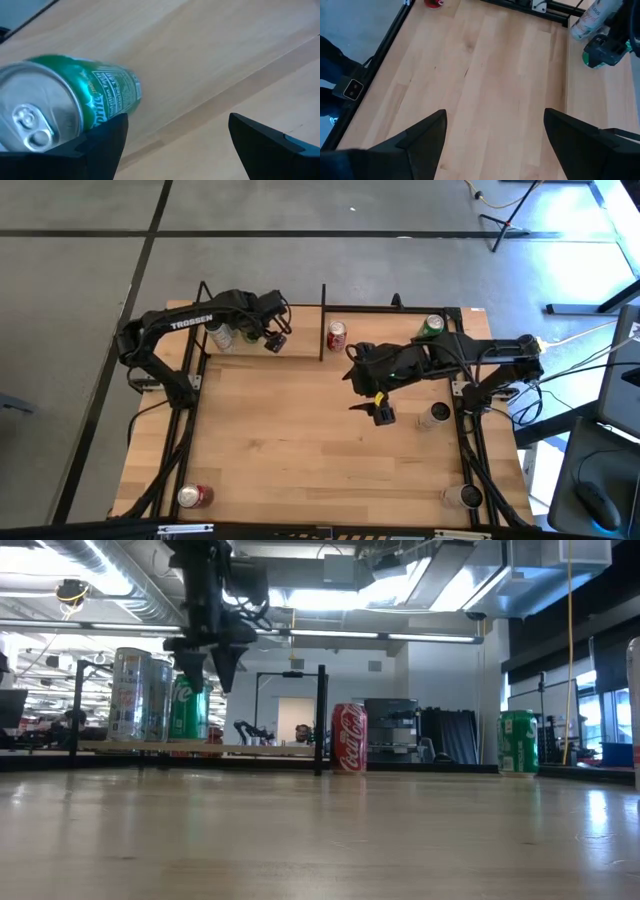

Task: Place canned beverage on shelf
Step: Put the left green soda can on the shelf, then put the green soda can on the shelf

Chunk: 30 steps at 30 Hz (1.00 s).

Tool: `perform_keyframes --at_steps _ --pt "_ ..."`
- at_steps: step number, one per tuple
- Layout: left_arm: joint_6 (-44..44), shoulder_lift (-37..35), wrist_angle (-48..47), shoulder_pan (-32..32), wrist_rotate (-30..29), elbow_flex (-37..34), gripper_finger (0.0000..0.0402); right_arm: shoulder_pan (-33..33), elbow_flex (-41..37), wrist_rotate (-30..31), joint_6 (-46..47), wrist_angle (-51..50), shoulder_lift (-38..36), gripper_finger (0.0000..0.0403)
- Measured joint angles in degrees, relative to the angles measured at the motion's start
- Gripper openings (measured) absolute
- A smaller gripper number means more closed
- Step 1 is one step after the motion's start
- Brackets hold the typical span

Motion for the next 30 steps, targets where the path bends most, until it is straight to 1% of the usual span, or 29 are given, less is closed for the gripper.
perform_keyframes --at_steps 5,8,14,17,20,24,30 --pt "1.0 0.0 2.0 1.6 -1.8 -0.1 0.0332 0.0 0.0 0.3 0.1 0.1 0.0 0.0321" --pt "1.6 0.0 3.7 2.2 -1.4 -0.1 0.0332 0.0 0.0 2.4 0.2 0.0 0.0 0.0321" --pt "3.1 0.0 5.6 2.6 -1.3 -0.1 0.0332 0.0 0.0 2.6 0.2 0.1 0.0 0.0321" --pt "3.2 -0.3 5.7 2.1 0.8 -0.1 0.0332 0.0 0.0 2.6 0.3 0.0 0.0 0.0321" --pt "3.1 -2.1 5.9 -0.2 2.4 -0.1 0.0332 0.0 0.0 2.6 1.2 -0.6 -0.1 0.0321" --pt "2.6 -6.8 5.9 -5.6 2.7 -0.1 0.0332 -0.9 0.0 2.6 1.6 -3.4 -1.2 0.0321" --pt "1.5 -15.0 6.0 -15.1 2.8 -0.1 0.0332 -5.6 0.1 2.4 2.7 -8.3 -1.4 0.0321"
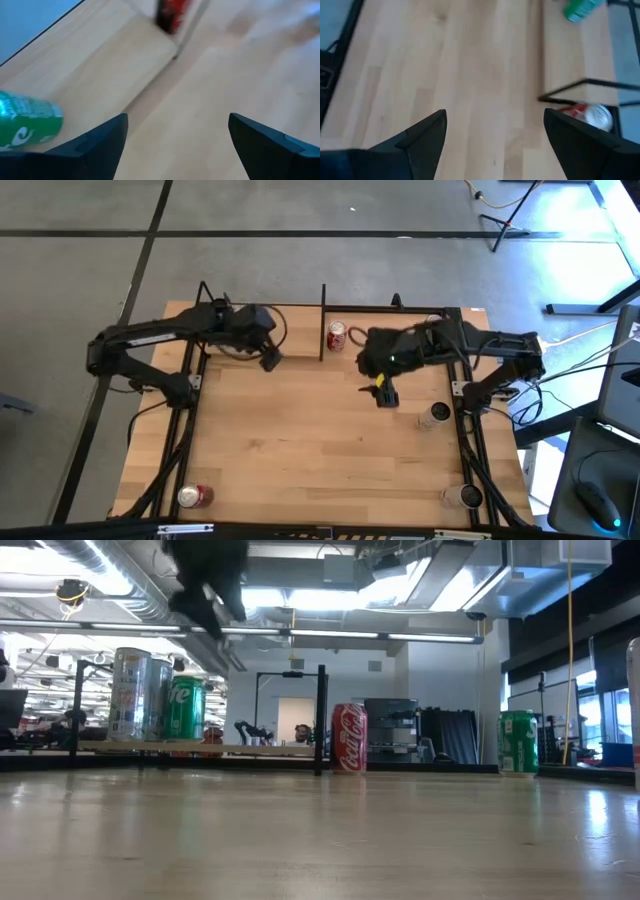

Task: Place canned beverage on shelf
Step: Put the green soda can on the shelf

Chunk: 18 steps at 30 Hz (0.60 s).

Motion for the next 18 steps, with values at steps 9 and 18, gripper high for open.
perform_keyframes --at_steps 9,18 --pt "3.7 -8.3 -0.3 -10.4 -2.2 0.0 0.0332 -14.4 0.0 2.1 4.3 -7.6 -2.3 0.0321" --pt "6.1 -14.0 0.1 -14.4 -4.2 -2.4 0.0332 -31.0 0.0 9.2 12.8 -11.1 -4.0 0.0321"
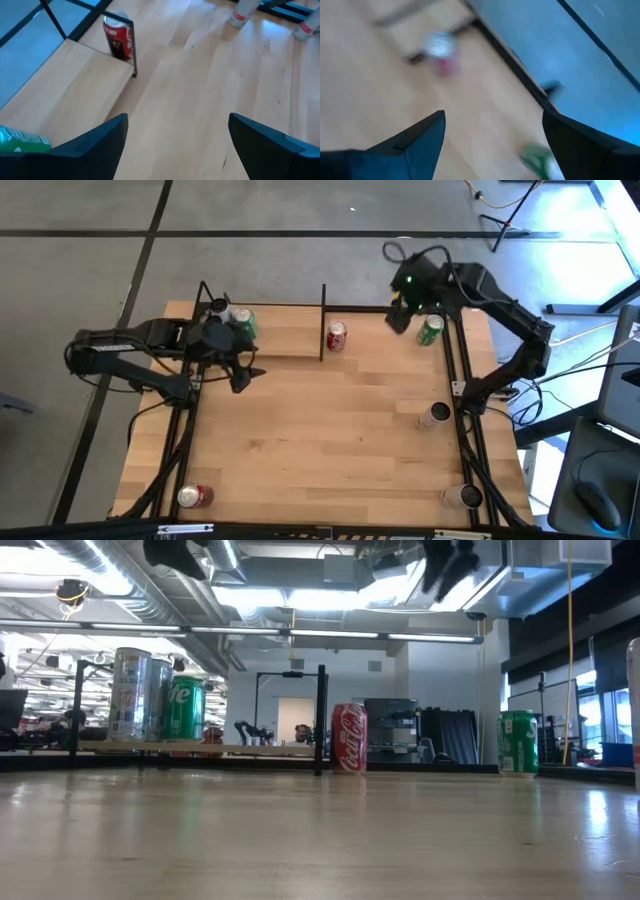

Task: Place canned beverage on shelf
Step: Put the green soda can on the shelf

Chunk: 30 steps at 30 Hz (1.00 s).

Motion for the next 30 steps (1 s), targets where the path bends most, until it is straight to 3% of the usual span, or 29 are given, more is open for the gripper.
perform_keyframes --at_steps 6,11,20,24,30 --pt "0.9 -5.3 5.4 0.0 0.0 -8.1 0.0332 -10.4 0.0 8.0 9.7 -4.6 0.2 0.0321" --pt "0.1 -8.1 10.1 0.0 1.6 -12.2 0.0332 -15.5 -0.1 4.3 14.3 -4.9 0.5 0.0321" --pt "-1.7 -8.5 12.7 0.0 1.7 -12.9 0.0332 -20.0 -0.4 6.1 13.1 -9.1 6.3 0.0321" --pt "-3.1 -8.5 12.9 0.1 1.5 -12.9 0.0332 -21.4 -6.8 5.1 13.1 -7.5 6.2 0.0321" --pt "-3.2 -8.5 12.8 0.1 0.1 -12.9 0.0332 -22.0 -22.2 5.8 13.4 -2.6 4.2 0.0321"
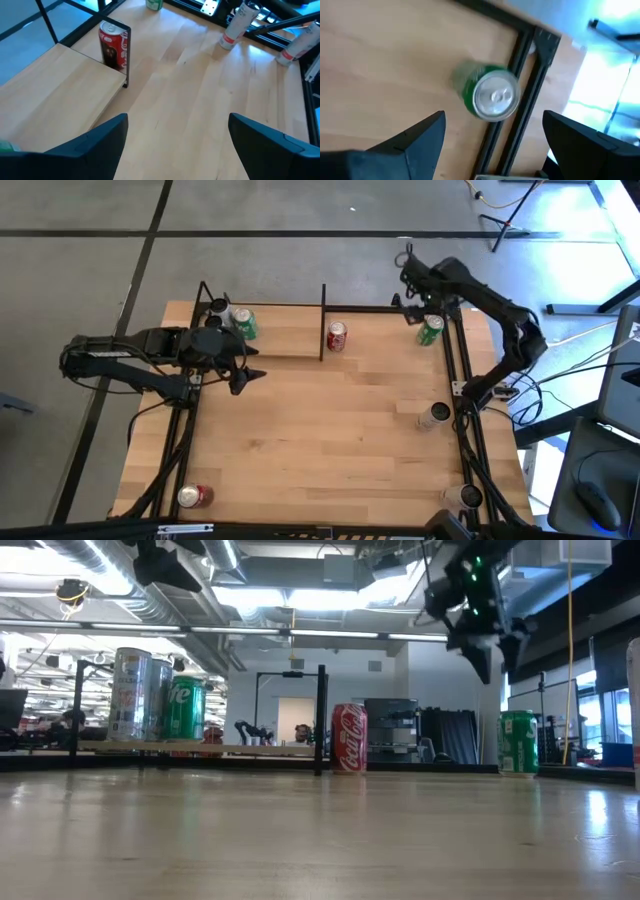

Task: Place canned beverage on shelf
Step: Put the green soda can on the shelf

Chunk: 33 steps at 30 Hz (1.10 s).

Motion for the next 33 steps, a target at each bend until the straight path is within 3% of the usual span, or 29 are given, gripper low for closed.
perform_keyframes --at_steps 5,11,22,30,33 --pt "0.0 0.0 -0.1 0.0 0.0 0.0 0.0332 -2.8 -9.9 -3.7 2.6 6.6 -6.9 0.0321" --pt "0.0 0.0 -0.1 0.0 0.1 0.0 0.0332 -4.4 -12.6 -5.6 1.8 9.0 -12.4 0.0321" --pt "-0.1 0.0 -0.1 0.0 3.2 0.0 0.0332 -4.4 -12.6 -6.7 -1.6 11.2 -12.8 0.0322" --pt "-0.4 0.0 -0.1 0.0 4.6 0.0 0.0332 -4.4 -15.4 -1.0 -2.9 13.5 -11.8 0.0392" --pt "-0.4 0.0 -0.1 0.0 4.6 0.0 0.0332 -4.4 -15.4 -1.5 -2.6 13.6 -11.6 0.0383"
